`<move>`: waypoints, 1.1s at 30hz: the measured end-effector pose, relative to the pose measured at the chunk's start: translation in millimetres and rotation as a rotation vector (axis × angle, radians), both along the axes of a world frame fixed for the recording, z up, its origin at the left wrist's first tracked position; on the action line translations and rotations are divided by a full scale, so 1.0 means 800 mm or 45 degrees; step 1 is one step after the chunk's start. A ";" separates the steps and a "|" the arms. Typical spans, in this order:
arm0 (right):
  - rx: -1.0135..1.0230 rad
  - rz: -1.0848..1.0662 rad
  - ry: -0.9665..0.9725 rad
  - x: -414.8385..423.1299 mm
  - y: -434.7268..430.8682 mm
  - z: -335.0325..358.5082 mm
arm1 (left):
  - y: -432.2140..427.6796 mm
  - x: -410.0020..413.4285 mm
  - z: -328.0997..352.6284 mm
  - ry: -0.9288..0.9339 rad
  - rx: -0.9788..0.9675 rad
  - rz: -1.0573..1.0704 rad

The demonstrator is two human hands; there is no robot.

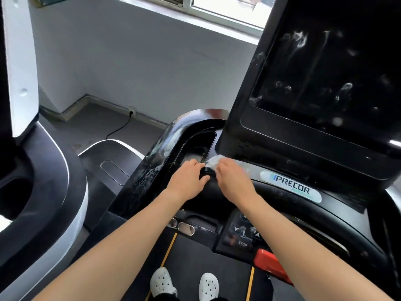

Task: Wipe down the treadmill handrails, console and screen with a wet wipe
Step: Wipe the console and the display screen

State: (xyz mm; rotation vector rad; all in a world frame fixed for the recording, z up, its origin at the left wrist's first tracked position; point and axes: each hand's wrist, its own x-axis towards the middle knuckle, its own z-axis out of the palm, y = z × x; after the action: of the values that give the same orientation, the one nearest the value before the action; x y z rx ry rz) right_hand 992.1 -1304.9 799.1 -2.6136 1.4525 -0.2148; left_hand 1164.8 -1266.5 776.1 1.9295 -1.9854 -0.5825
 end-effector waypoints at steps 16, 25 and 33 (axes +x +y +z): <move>0.105 0.219 0.081 0.021 -0.008 0.007 | -0.016 0.010 -0.001 0.035 -0.005 0.040; -0.272 0.039 0.207 -0.003 -0.006 0.000 | -0.018 0.012 0.002 0.043 0.030 0.050; 0.039 0.208 0.263 0.021 -0.022 -0.010 | -0.018 0.011 0.012 0.018 0.049 0.036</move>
State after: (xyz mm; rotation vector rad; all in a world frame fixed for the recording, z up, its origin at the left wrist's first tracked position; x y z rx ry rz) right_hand 1008.8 -1322.4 791.4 -2.7798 1.2761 0.0982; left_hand 1173.7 -1281.3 785.5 1.9669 -1.9487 -0.6295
